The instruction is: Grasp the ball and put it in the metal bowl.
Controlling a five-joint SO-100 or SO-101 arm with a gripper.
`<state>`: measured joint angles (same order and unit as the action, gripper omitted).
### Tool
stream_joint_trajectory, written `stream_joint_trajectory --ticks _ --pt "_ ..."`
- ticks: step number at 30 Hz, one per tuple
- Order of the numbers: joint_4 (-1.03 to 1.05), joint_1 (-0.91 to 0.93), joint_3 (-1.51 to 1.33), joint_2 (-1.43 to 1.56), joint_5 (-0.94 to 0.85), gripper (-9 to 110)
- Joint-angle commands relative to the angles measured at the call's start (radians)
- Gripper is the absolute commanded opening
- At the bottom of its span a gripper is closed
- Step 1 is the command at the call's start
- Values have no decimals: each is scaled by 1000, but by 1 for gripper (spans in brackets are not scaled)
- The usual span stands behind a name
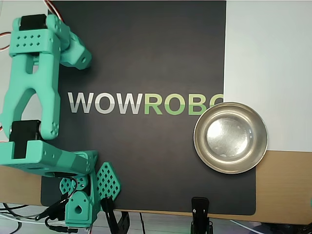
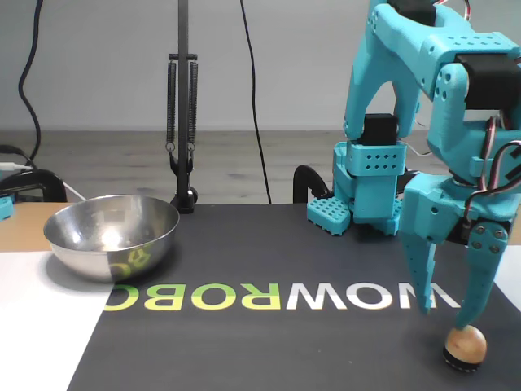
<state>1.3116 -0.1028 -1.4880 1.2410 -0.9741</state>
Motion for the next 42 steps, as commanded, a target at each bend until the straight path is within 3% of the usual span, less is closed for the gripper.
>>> stream_joint_trajectory --ticks 1,42 --pt "-6 -2 3 -11 5 39" --pt "-5 23 14 -69 -3 39"
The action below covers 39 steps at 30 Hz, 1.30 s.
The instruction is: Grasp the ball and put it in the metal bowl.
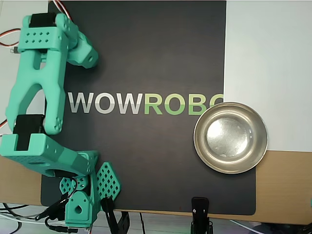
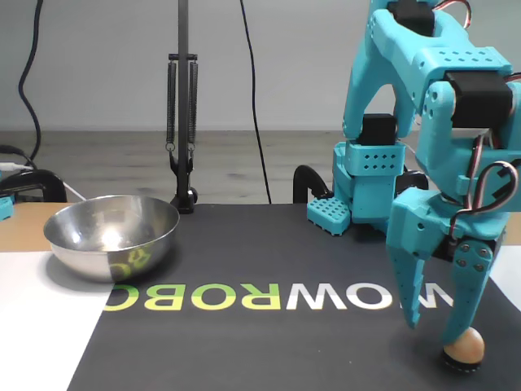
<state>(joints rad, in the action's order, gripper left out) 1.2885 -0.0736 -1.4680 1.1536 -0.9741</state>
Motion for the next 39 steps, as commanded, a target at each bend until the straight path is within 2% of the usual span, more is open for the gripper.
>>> stream_joint_trajectory --ticks 1,9,39 --pt "18 -6 -11 31 -3 39" --pt "109 2 -3 123 -5 39" --pt "109 -15 -9 224 0 39"
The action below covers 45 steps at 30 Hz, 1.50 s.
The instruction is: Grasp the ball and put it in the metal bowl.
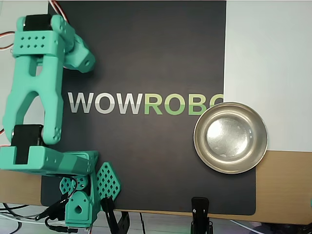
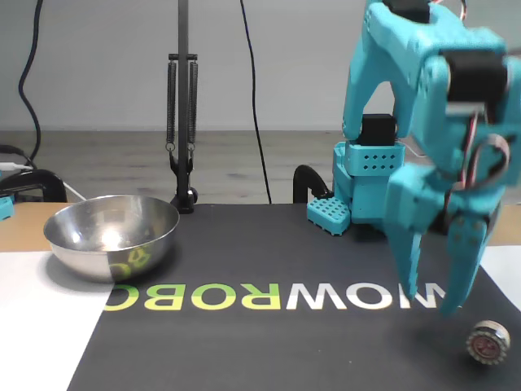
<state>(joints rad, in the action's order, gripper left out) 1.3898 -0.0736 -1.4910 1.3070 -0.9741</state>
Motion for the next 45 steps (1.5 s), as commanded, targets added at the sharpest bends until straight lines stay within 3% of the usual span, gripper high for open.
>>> stream_joint_trajectory --ticks 1,22,27,45 --pt "9 -18 11 78 2 39" --pt "31 -84 8 84 3 41" --pt "31 -94 8 83 5 47" --pt "-31 -104 -2 29 58 47"
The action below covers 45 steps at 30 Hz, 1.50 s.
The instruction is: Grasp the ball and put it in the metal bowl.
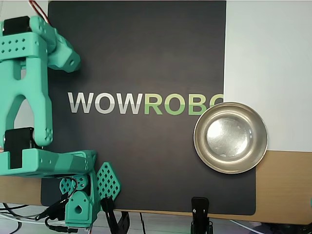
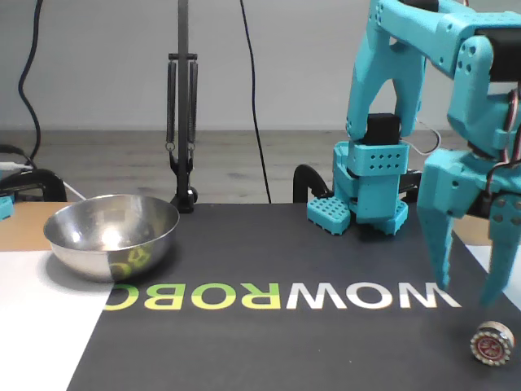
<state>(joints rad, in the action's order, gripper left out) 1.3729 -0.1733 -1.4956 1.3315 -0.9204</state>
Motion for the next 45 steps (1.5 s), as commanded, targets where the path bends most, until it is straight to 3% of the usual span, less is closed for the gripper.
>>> stream_joint_trajectory --ticks 1,45 --pt "-17 -5 2 3 6 47" --pt "-66 -28 8 -124 6 48"
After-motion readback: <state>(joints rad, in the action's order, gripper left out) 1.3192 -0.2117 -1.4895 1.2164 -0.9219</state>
